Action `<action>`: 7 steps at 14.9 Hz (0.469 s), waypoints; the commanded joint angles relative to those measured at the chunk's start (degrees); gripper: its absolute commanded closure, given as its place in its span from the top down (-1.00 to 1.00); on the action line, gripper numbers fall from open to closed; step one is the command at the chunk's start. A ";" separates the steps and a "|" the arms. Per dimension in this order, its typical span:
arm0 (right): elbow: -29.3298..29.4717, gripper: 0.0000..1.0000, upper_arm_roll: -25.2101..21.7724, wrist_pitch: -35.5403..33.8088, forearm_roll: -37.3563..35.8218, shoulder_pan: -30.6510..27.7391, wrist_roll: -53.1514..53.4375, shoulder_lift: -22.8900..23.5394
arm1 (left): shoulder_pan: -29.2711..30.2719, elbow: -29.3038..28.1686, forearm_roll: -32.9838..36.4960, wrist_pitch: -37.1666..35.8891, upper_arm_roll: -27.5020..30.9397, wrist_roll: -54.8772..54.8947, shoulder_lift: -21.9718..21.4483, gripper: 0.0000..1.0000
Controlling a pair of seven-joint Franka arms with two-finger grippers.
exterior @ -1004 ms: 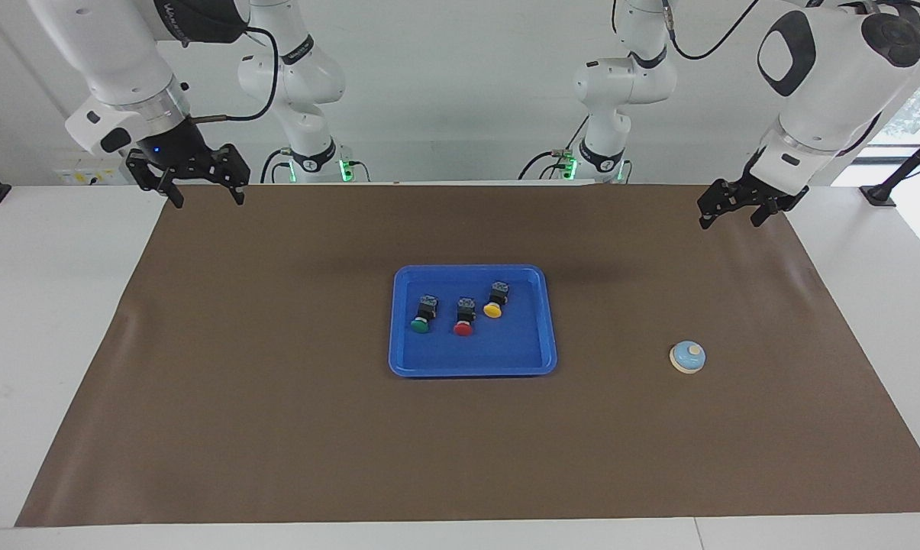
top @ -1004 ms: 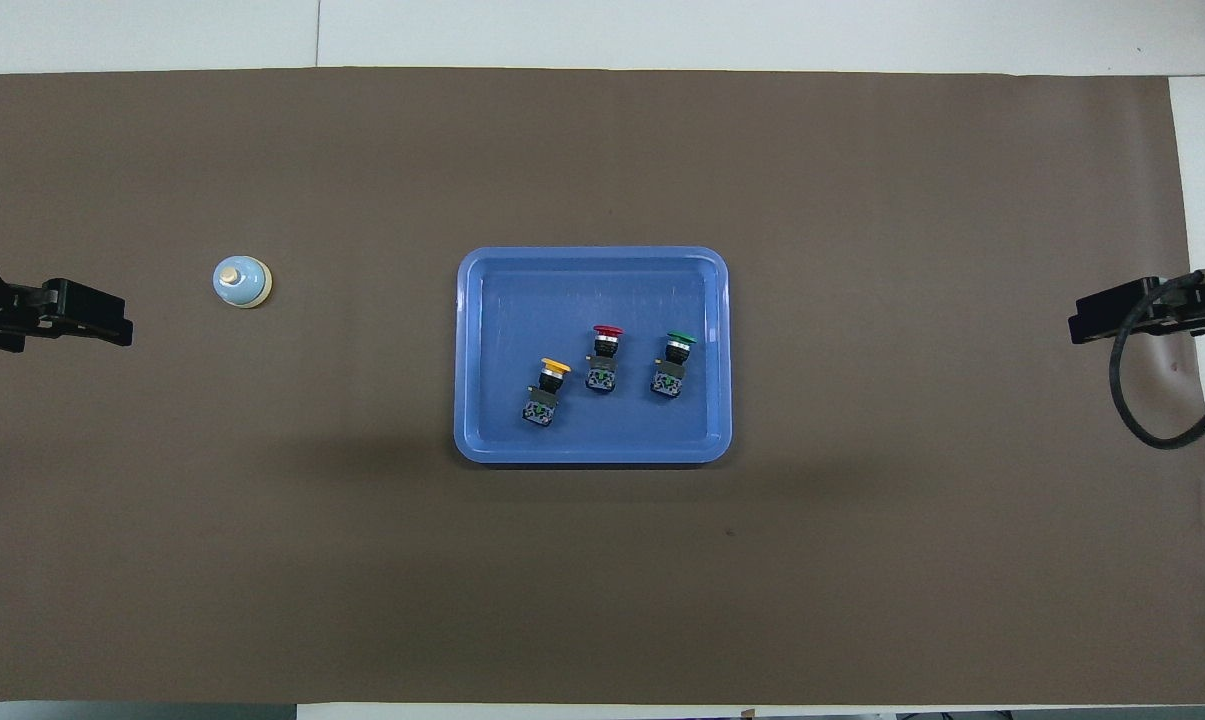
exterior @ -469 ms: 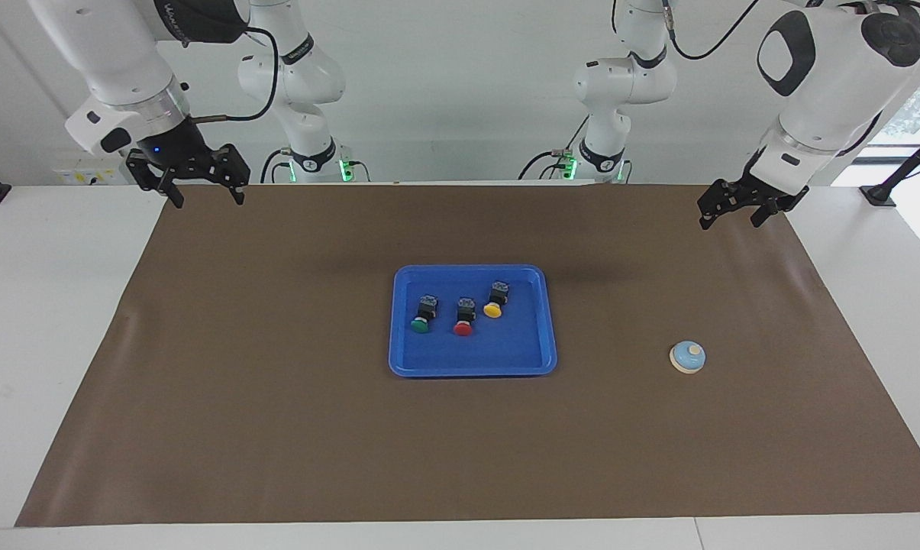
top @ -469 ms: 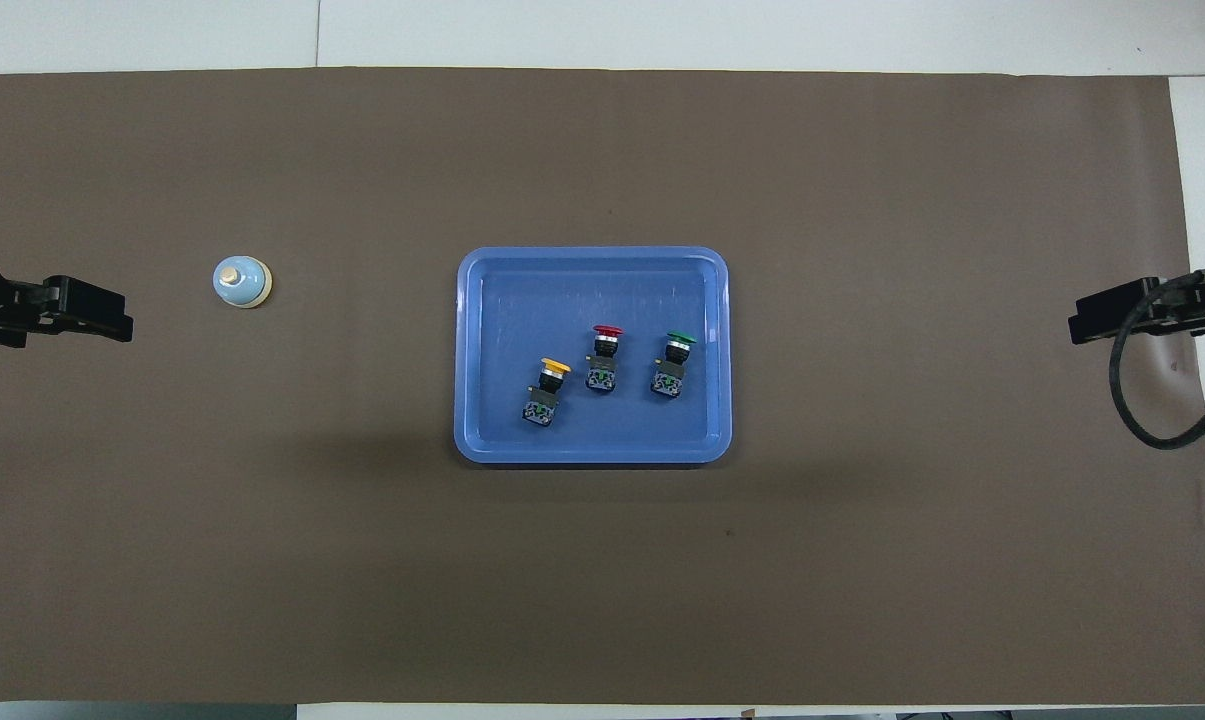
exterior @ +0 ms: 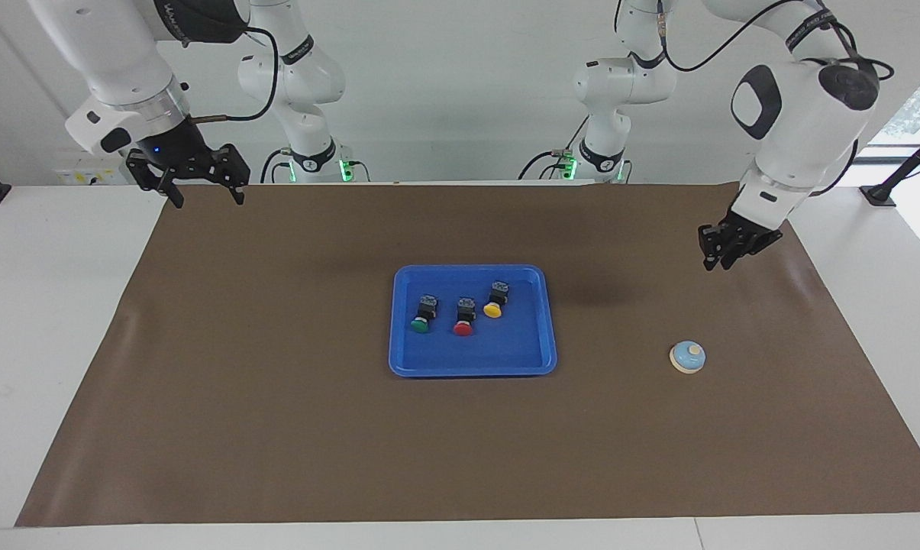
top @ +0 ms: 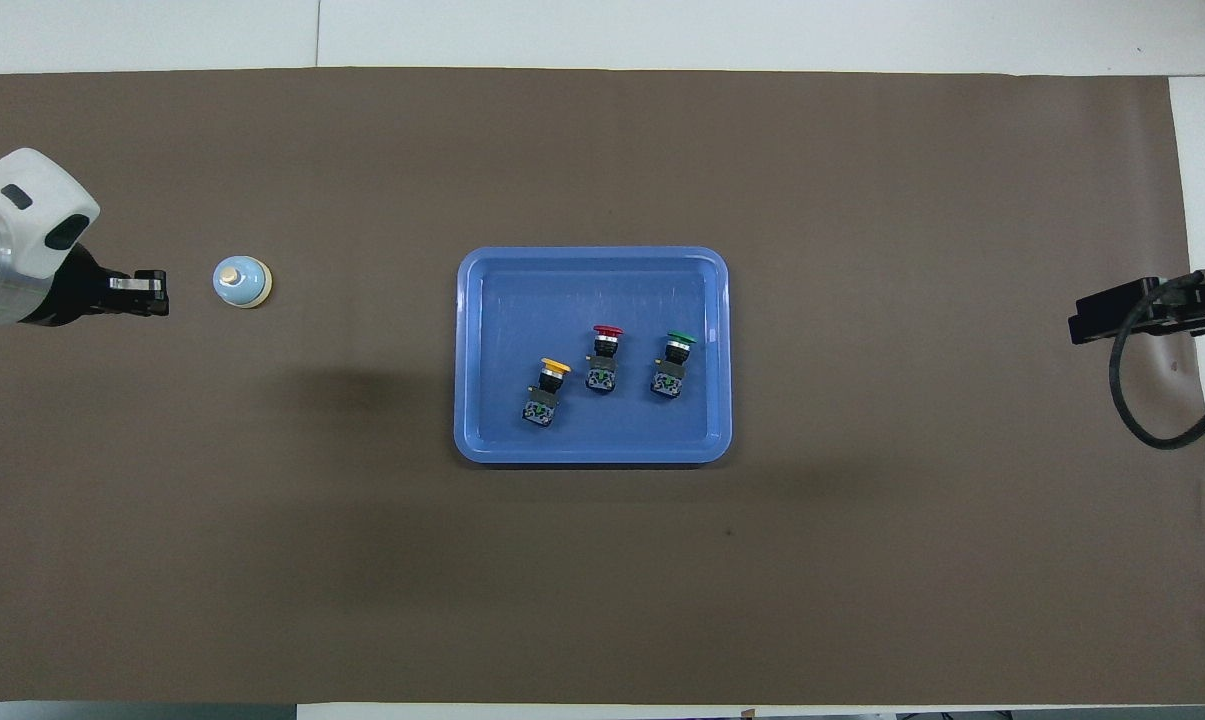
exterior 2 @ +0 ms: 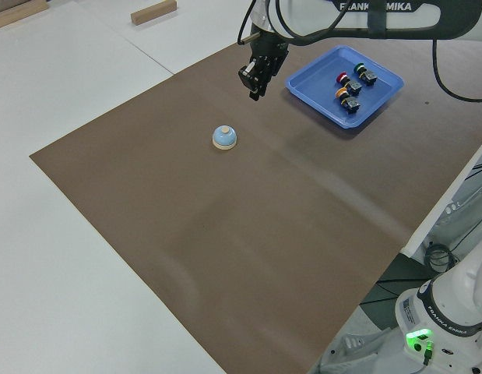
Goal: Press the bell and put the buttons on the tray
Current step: 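Reach the left gripper down onto the bell and press it again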
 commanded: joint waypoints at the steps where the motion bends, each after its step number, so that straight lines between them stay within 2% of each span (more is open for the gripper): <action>1: -1.13 1.00 1.05 0.05 -0.65 -1.18 0.66 -0.99 | 0.18 1.40 0.68 8.04 0.17 -0.19 7.85 -1.00; 3: -1.13 1.00 1.05 -0.04 -0.65 -1.18 0.66 -0.99 | 0.45 1.23 0.68 11.21 0.17 -0.10 9.98 -1.00; 7: -1.13 1.00 1.05 -0.04 -0.65 -1.18 0.74 -0.99 | 0.54 2.02 0.68 12.90 0.17 -0.10 12.79 -1.00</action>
